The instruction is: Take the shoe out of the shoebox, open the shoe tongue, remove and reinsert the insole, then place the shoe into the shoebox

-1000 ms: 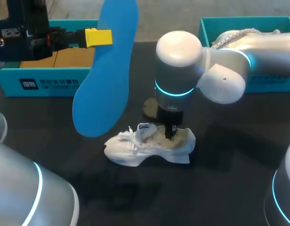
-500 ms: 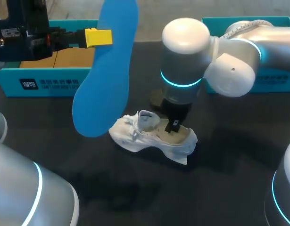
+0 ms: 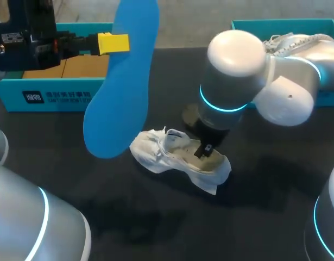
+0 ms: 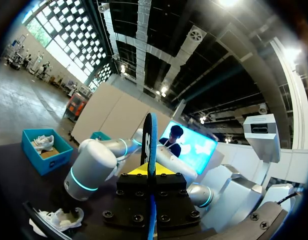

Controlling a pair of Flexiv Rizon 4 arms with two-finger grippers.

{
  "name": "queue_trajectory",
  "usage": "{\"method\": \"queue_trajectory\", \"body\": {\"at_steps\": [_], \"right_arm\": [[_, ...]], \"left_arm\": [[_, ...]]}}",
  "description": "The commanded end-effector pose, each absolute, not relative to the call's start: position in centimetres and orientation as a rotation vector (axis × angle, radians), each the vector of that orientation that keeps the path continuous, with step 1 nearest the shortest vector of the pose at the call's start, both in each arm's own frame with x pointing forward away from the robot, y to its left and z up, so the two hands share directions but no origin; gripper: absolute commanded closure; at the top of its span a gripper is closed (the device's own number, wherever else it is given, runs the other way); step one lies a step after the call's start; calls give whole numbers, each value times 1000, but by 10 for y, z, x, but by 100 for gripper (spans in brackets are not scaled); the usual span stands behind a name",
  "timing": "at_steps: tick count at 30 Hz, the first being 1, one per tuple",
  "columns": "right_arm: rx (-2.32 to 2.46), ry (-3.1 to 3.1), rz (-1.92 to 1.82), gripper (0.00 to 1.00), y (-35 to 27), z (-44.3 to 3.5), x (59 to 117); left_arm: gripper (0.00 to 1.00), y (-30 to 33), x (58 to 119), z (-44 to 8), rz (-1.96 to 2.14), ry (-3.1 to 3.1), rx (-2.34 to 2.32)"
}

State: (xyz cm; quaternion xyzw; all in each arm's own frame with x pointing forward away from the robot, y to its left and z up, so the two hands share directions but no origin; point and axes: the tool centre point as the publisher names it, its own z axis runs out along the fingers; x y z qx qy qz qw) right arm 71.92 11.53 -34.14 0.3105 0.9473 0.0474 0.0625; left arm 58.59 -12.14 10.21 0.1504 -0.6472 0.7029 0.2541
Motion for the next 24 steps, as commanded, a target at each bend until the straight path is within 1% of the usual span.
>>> {"method": "queue_trajectory", "body": {"at_steps": [1, 5, 7, 12, 13, 17, 20, 22, 24], "right_arm": [[937, 2860, 159, 100, 113, -341, 718], [937, 2860, 159, 100, 113, -341, 718], [1035, 2840, 157, 100, 112, -341, 721], [1548, 2735, 51, 100, 101, -345, 725], [1561, 2731, 52, 100, 100, -345, 725], [1932, 2506, 102, 100, 86, -344, 717], [1996, 2435, 142, 100, 84, -343, 711], [2129, 2303, 209, 100, 82, -341, 701], [2192, 2207, 195, 100, 84, -341, 696]], "left_arm": [[100, -122, 587, 103, 1905, -1762, 407], [100, -122, 587, 103, 1905, -1762, 407], [100, -122, 587, 103, 1905, -1762, 407], [100, -122, 587, 103, 1905, -1762, 407], [100, -122, 587, 103, 1905, -1762, 407], [100, -122, 587, 103, 1905, -1762, 407], [100, -122, 587, 103, 1905, -1762, 407], [100, -122, 587, 103, 1905, -1762, 407], [100, -122, 587, 103, 1905, -1762, 407]]}}
